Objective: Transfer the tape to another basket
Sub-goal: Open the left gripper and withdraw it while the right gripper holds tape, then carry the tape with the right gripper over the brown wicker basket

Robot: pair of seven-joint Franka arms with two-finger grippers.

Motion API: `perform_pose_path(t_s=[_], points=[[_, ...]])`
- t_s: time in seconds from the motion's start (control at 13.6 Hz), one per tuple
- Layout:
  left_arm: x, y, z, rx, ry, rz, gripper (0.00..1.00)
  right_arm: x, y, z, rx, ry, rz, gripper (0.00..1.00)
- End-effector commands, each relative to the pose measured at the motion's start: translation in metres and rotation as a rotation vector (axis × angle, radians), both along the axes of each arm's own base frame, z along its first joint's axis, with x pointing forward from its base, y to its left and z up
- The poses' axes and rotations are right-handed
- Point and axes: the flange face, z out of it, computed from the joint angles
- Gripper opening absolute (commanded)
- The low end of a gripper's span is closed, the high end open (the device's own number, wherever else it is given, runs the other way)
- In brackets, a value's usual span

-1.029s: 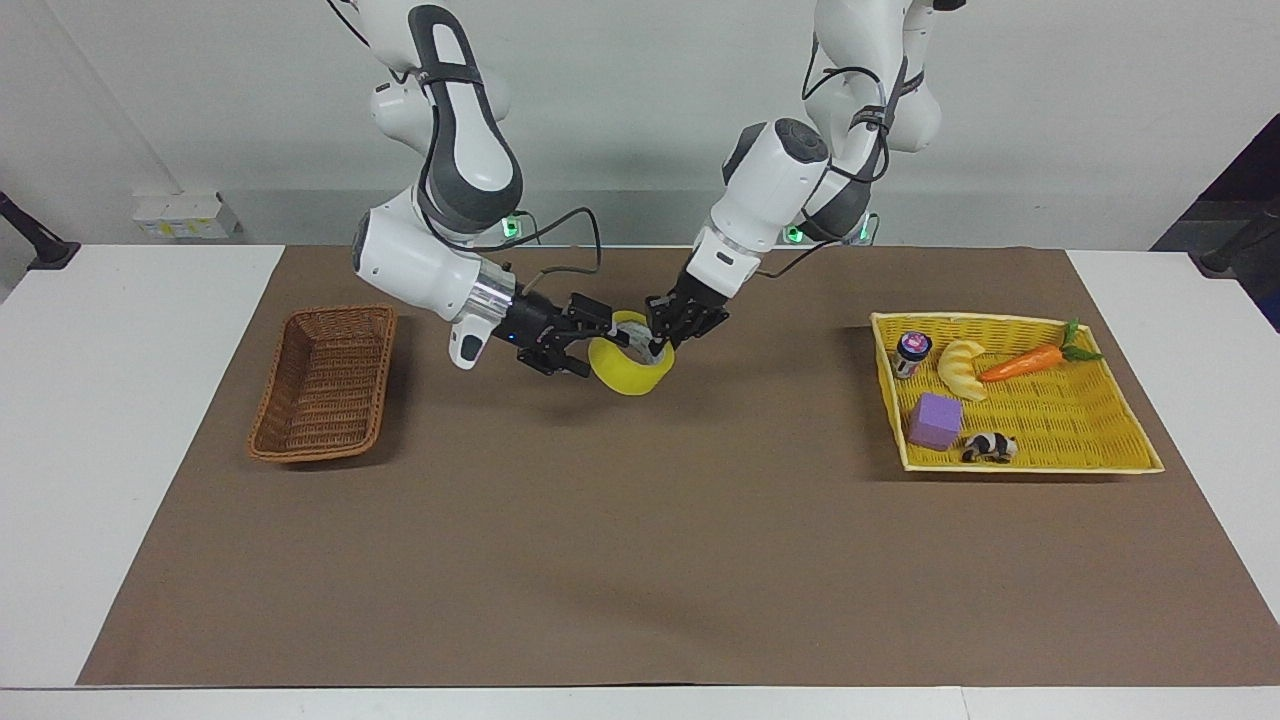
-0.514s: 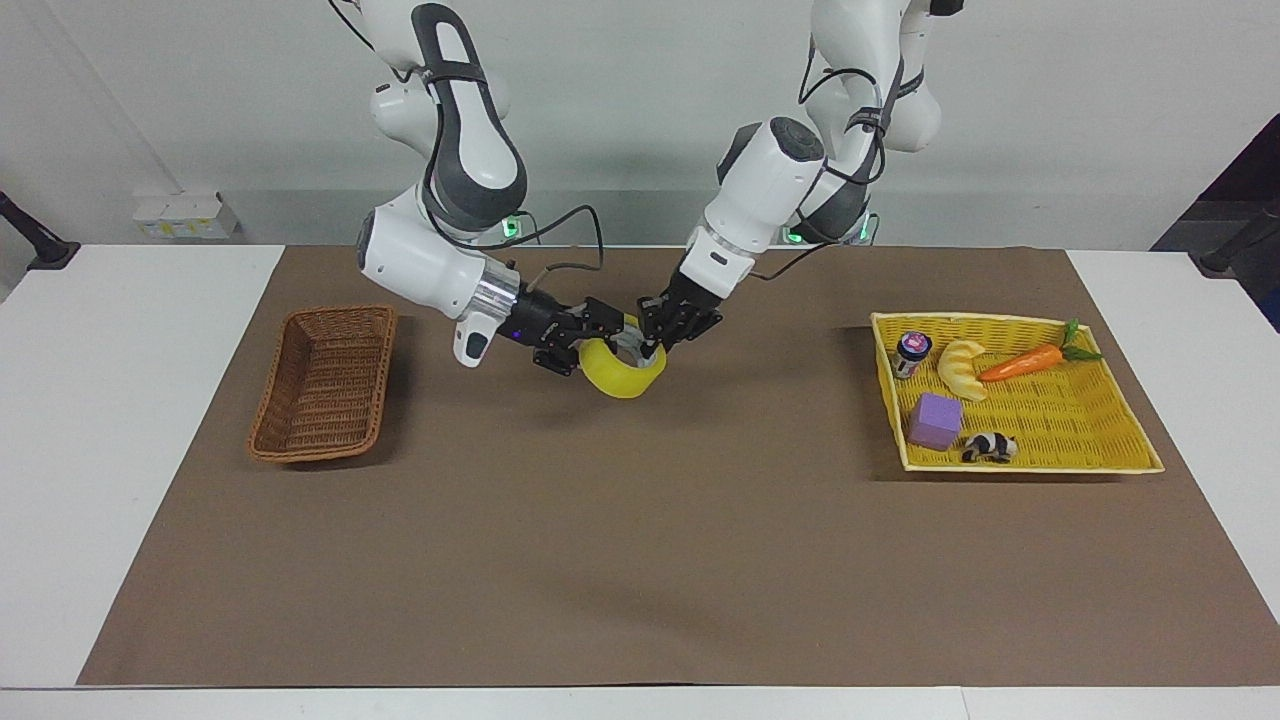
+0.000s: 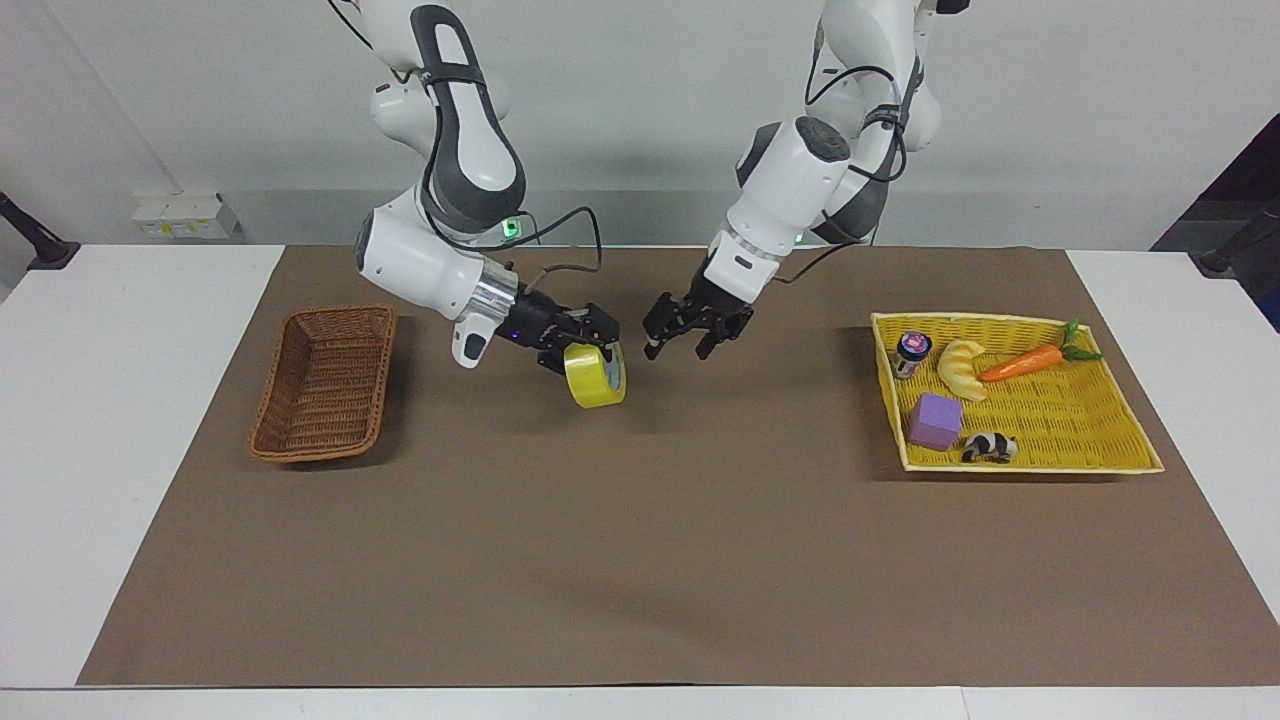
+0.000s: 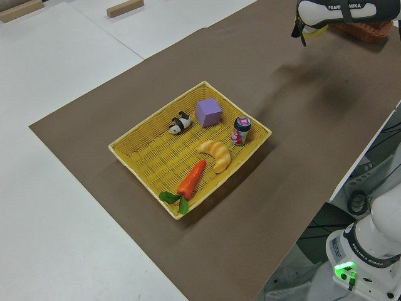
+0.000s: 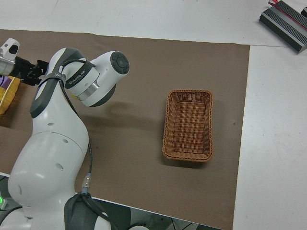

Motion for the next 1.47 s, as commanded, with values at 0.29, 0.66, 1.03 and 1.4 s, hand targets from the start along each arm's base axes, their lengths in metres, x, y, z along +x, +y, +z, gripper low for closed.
perform_pose_path(t_s=[0.29, 0.66, 1.03, 1.4], points=[[-0.002, 0.106, 0.031, 0.237, 0.063, -0.244, 1.0, 0.007, -0.004, 0.025, 0.017, 0.017, -0.063, 0.0], [0.018, 0.204, 0.035, 0.38, 0.015, -0.396, 1.0, 0.021, -0.009, 0.059, -0.052, 0.043, -0.117, 0.0], [0.032, 0.315, 0.089, 0.422, -0.128, -0.521, 1.0, 0.033, -0.029, 0.093, -0.127, 0.011, -0.095, 0.0], [0.031, 0.365, 0.191, 0.53, -0.101, -0.483, 1.0, 0.032, -0.051, 0.127, -0.278, -0.015, -0.086, 0.0]])
